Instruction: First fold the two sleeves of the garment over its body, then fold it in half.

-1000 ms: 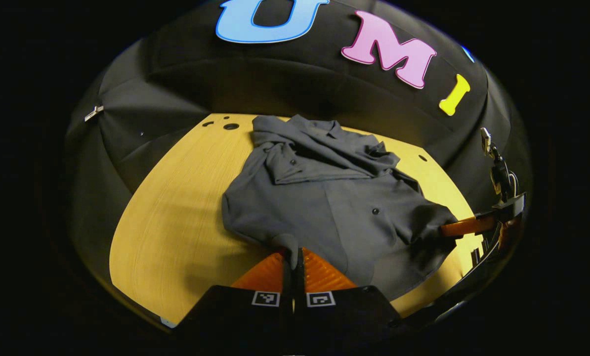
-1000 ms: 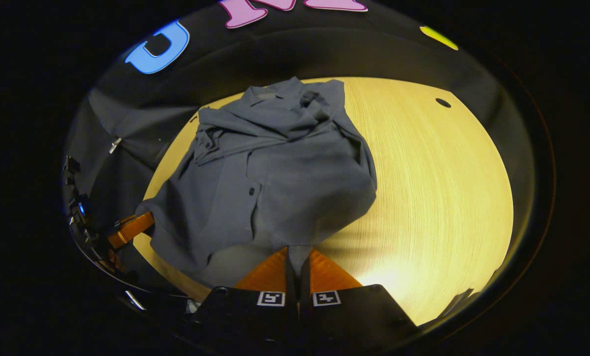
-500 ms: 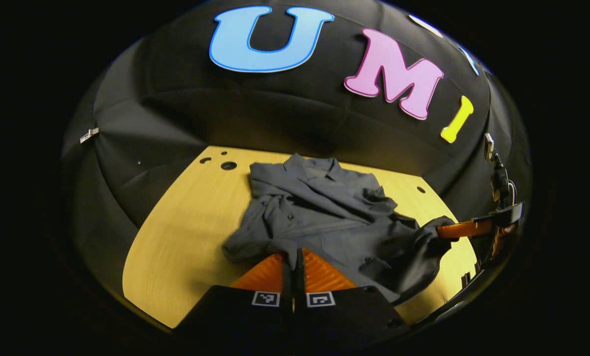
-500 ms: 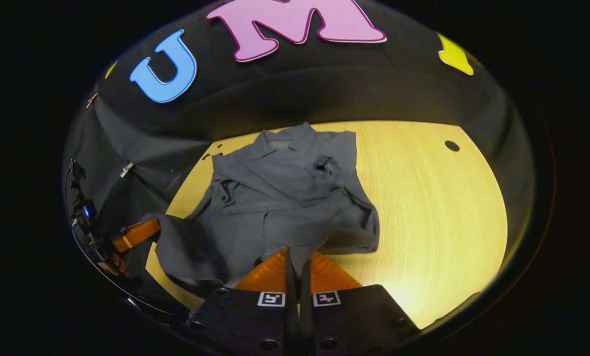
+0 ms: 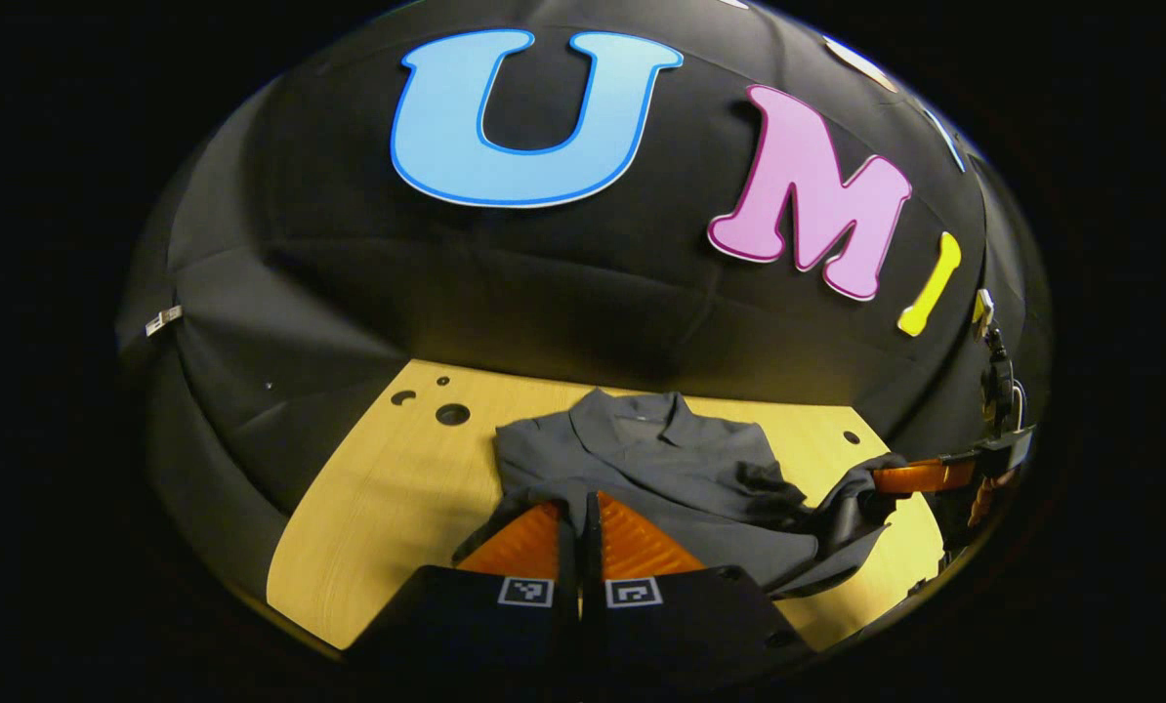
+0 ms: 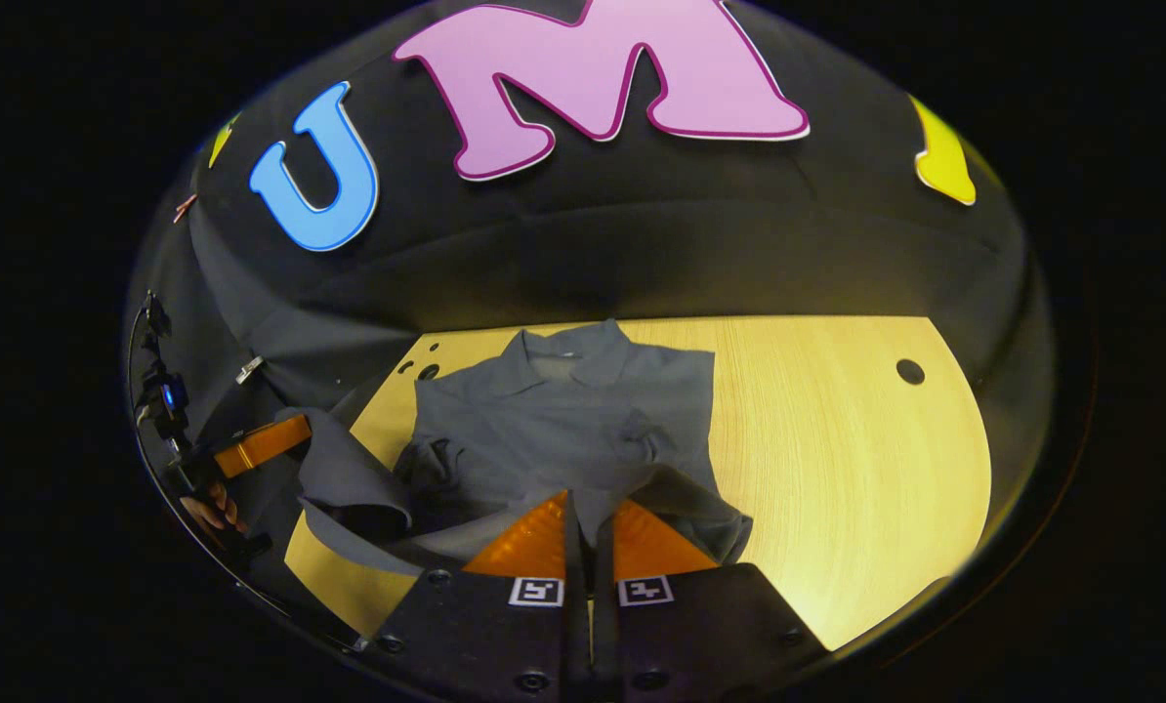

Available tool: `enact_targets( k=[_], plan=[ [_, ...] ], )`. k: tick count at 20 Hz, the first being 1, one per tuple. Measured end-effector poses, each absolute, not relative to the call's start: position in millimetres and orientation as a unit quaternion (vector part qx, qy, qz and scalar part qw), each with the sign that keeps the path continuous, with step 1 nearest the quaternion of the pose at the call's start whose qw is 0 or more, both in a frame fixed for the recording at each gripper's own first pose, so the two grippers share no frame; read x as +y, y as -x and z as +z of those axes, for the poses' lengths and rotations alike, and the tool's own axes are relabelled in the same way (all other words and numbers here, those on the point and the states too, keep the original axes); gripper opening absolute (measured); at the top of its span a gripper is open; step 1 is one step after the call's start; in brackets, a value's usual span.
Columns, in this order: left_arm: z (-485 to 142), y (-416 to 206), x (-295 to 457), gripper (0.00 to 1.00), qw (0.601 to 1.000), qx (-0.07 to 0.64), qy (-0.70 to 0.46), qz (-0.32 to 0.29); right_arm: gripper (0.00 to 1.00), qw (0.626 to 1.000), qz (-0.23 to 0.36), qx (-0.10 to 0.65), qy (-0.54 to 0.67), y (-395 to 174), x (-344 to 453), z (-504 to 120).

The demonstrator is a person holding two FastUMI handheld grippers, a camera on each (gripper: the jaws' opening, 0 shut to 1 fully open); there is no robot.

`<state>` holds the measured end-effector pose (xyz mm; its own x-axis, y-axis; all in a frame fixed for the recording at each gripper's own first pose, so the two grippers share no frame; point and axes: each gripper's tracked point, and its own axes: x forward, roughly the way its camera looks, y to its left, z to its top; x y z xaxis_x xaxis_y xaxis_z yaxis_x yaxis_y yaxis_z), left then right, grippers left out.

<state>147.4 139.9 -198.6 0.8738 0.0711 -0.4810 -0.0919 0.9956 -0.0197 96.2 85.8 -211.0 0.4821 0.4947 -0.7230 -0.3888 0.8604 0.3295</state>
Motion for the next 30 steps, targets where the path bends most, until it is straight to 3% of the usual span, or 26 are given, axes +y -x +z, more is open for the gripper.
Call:
enact_targets(
  k=[14,25,29,30],
  plan=[
    [-227.0,-299.2,179.7,0.05,0.967,0.244,0.01,0.075,0.05,0.888,0.254,0.381,-0.045,-244.3,129.3,-235.5],
    [-312.0,-352.1,220.0,0.05,0.947,0.302,0.006,0.111,0.05,0.887,0.231,0.398,-0.027,-296.4,137.3,-317.8],
    [-336.0,-340.4,232.2,0.16,0.922,0.357,-0.053,0.142,0.07,0.886,0.233,0.401,-0.005,-295.8,143.9,-340.8],
    [-335.1,-340.2,230.7,0.19,0.921,0.356,-0.051,0.148,0.13,0.884,0.239,0.402,0.005,-291.8,144.4,-340.3]
  ],
)
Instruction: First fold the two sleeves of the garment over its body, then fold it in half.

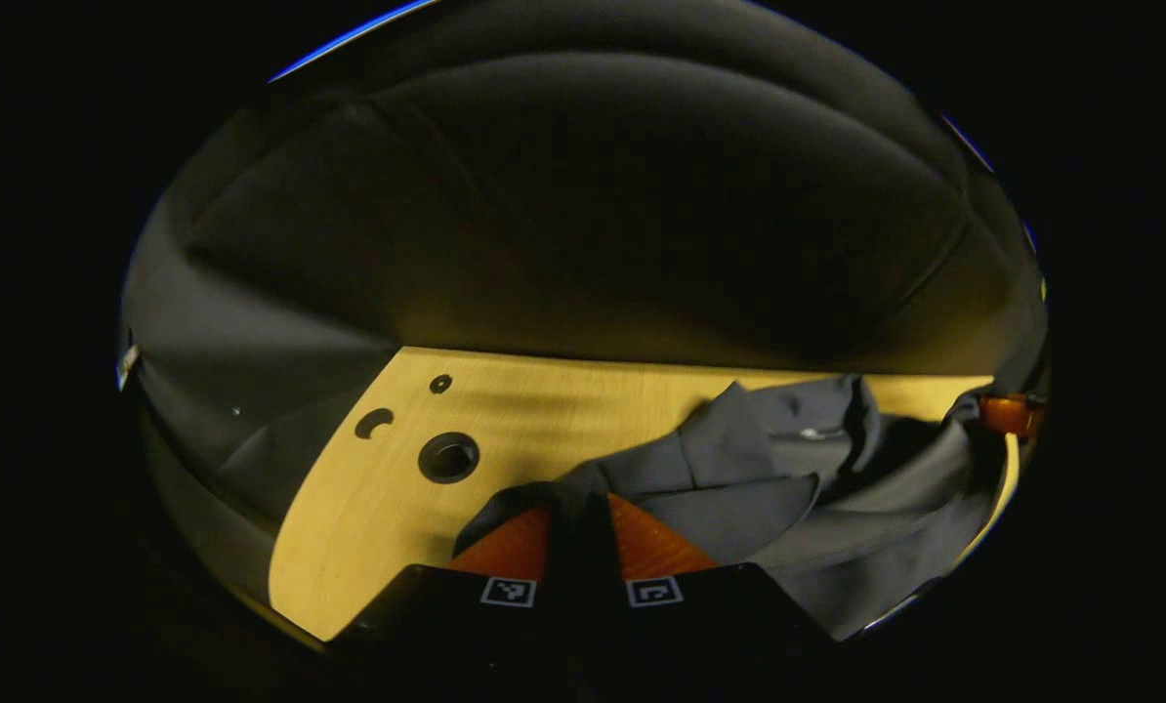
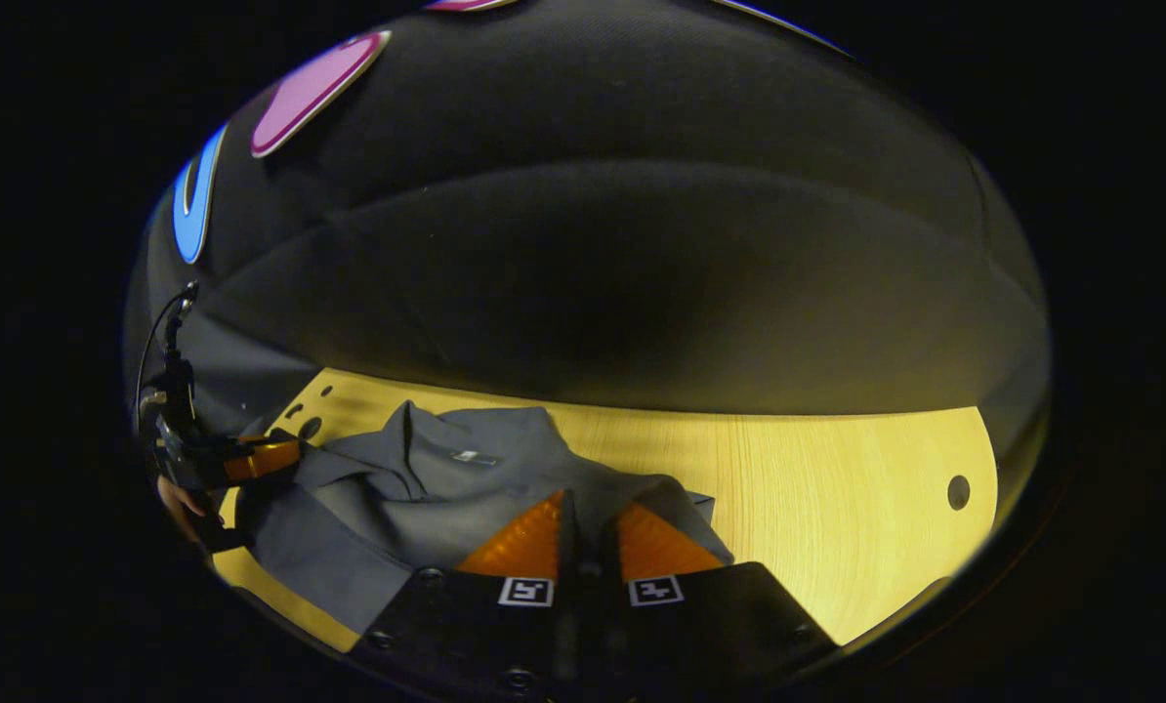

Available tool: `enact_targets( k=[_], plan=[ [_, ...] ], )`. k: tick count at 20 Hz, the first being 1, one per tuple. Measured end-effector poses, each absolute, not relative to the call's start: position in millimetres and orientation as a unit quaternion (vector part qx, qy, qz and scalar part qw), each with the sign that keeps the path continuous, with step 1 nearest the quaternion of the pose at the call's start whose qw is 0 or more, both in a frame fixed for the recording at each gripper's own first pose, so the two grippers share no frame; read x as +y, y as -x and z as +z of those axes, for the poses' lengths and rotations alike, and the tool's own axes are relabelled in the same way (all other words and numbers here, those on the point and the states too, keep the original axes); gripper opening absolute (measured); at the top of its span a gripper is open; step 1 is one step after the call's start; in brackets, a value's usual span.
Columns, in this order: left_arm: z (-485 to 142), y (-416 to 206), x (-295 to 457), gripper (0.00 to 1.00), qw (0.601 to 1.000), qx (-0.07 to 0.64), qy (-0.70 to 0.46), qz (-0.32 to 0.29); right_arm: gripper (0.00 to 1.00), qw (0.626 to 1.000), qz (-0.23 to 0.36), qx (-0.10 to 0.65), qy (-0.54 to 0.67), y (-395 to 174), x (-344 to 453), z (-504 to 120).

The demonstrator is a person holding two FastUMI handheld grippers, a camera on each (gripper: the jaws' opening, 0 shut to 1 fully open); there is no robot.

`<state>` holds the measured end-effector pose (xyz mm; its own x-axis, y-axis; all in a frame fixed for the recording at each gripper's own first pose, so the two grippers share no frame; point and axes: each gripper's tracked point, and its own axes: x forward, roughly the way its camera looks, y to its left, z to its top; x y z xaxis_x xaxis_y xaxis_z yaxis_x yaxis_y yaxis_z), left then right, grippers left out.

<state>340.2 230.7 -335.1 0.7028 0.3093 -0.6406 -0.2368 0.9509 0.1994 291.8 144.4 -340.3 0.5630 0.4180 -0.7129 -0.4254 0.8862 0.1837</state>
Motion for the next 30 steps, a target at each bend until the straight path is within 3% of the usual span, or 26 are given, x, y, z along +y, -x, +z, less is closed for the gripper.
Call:
enact_targets(
  k=[1,2,5,8,10,15,21,26,30],
  plan=[
    [-330.1,-339.8,227.0,0.28,0.925,0.346,-0.036,0.152,0.16,0.883,0.245,0.4,0.011,-287.0,144.8,-337.0],
    [-321.2,-339.4,221.2,0.45,0.93,0.334,-0.015,0.153,0.19,0.883,0.251,0.398,0.014,-283.6,145.4,-336.2],
    [-292.2,-325.1,213.7,0.94,0.94,0.306,0.03,0.148,0.57,0.879,0.259,0.401,-0.002,-264.9,148.3,-318.4],
    [-267.5,-292.3,221.3,0.94,0.94,0.301,0.018,0.162,0.99,0.892,0.254,0.374,-0.009,-254.3,141.9,-284.9],
    [-243.7,-268.6,217.8,1.0,0.945,0.282,0.017,0.163,0.99,0.904,0.253,0.344,0.001,-249.2,135.9,-252.6],
    [-165.1,-201.2,197.4,0.96,0.964,0.218,0.021,0.153,0.99,0.927,0.239,0.288,0.001,-210.8,110.2,-163.1],
    [-50.0,-105.0,163.0,0.96,0.983,0.103,-0.073,0.136,0.99,0.943,0.222,0.247,-0.001,-140.2,83.9,-71.5],
    [-4.3,-35.5,113.2,0.96,0.991,0.035,-0.102,0.084,0.99,0.96,0.198,0.196,0.005,-74.7,61.4,-12.2],
    [2.6,25.9,61.0,0.95,0.998,0.017,-0.056,0.04,0.98,0.965,0.201,0.164,-0.023,-5.6,63.8,18.7]
  ],
)
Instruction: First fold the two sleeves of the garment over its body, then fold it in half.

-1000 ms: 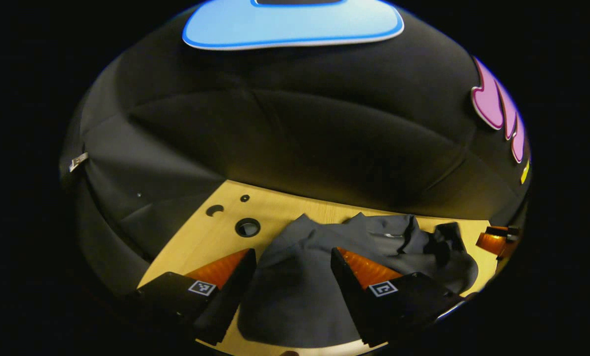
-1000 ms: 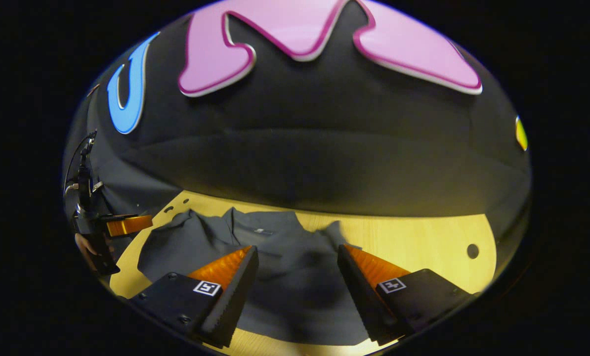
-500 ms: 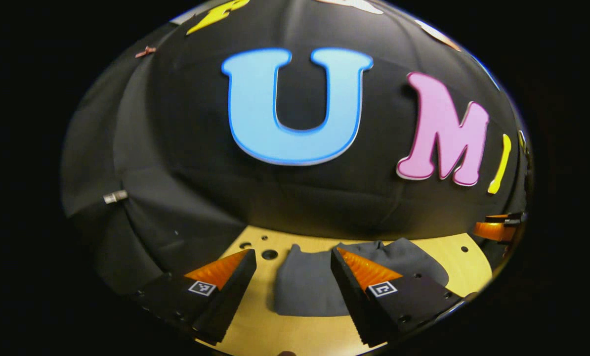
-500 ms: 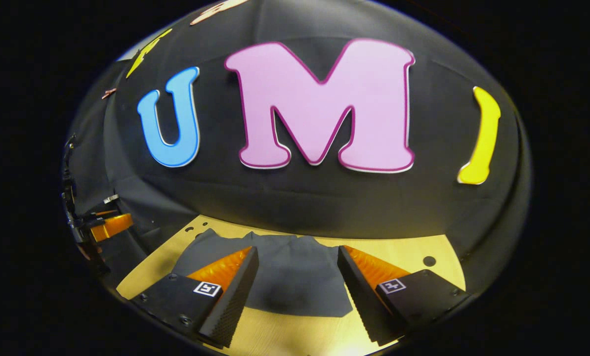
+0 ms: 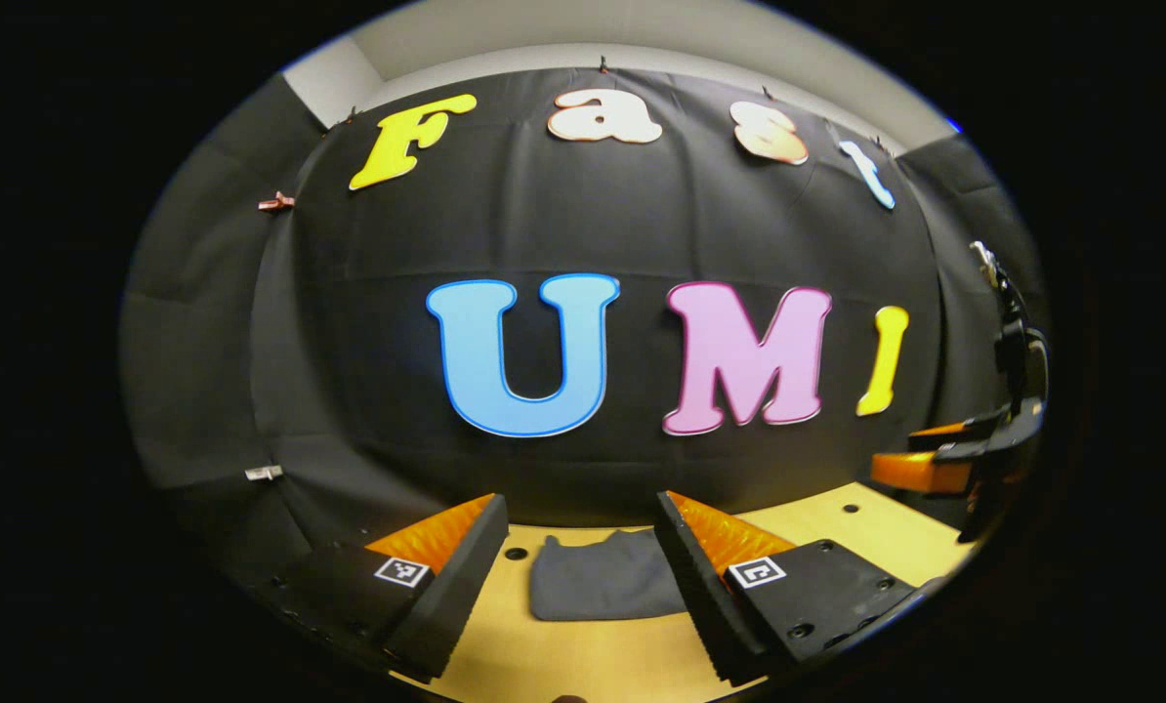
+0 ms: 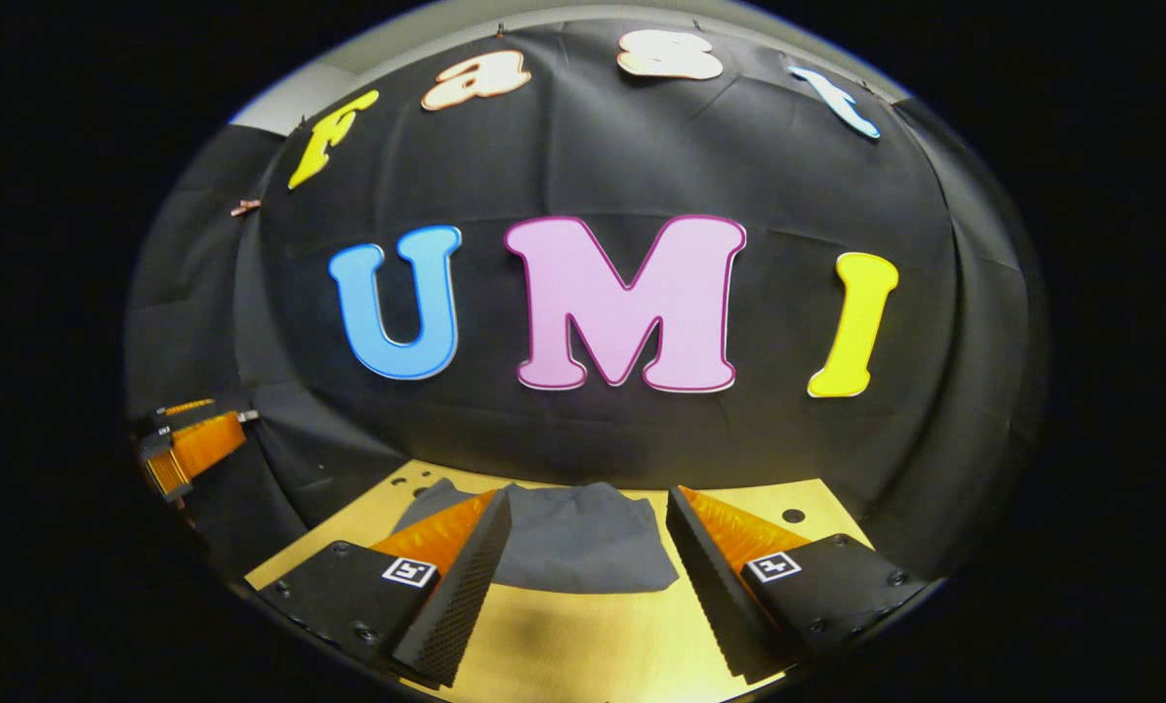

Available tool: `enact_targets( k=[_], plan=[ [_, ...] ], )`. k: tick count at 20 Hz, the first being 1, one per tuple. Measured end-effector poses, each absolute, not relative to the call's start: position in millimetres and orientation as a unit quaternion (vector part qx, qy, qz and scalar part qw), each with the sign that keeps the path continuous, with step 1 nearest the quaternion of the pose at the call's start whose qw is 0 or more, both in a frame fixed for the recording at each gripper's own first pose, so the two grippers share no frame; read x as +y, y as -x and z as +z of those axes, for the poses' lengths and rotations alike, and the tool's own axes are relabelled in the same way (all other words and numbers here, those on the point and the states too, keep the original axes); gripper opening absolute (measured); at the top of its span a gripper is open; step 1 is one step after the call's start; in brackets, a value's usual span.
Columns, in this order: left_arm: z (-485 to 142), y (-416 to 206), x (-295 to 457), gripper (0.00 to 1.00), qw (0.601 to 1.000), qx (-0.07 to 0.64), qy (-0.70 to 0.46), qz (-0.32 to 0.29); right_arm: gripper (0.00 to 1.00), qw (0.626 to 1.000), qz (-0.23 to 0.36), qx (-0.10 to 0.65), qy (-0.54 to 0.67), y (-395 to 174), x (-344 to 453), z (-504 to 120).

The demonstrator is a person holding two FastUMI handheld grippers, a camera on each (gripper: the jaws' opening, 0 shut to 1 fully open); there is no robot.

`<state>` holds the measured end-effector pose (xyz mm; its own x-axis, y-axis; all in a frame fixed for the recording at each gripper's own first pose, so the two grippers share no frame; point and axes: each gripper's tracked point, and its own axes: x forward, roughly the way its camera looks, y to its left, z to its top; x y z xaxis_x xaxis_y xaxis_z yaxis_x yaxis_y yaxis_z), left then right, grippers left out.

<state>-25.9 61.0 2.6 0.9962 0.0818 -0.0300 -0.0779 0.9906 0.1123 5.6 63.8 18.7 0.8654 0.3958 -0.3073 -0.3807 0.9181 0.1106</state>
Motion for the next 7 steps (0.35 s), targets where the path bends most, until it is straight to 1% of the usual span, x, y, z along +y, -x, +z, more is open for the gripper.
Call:
enact_targets(
  k=[2,4,7],
  plan=[
    [0.6,50.9,49.3,0.95,0.999,0.018,-0.043,0.026,0.99,0.964,0.224,0.139,-0.038,25.8,70.3,35.7],
    [0.2,71.9,49.3,0.95,0.998,0.016,-0.044,0.035,0.98,0.962,0.243,0.118,-0.042,53.5,73.3,47.7],
    [4.1,94.9,50.7,0.96,0.998,-0.002,-0.048,0.048,0.99,0.964,0.248,0.085,-0.036,89.6,74.6,63.7]
  ],
)
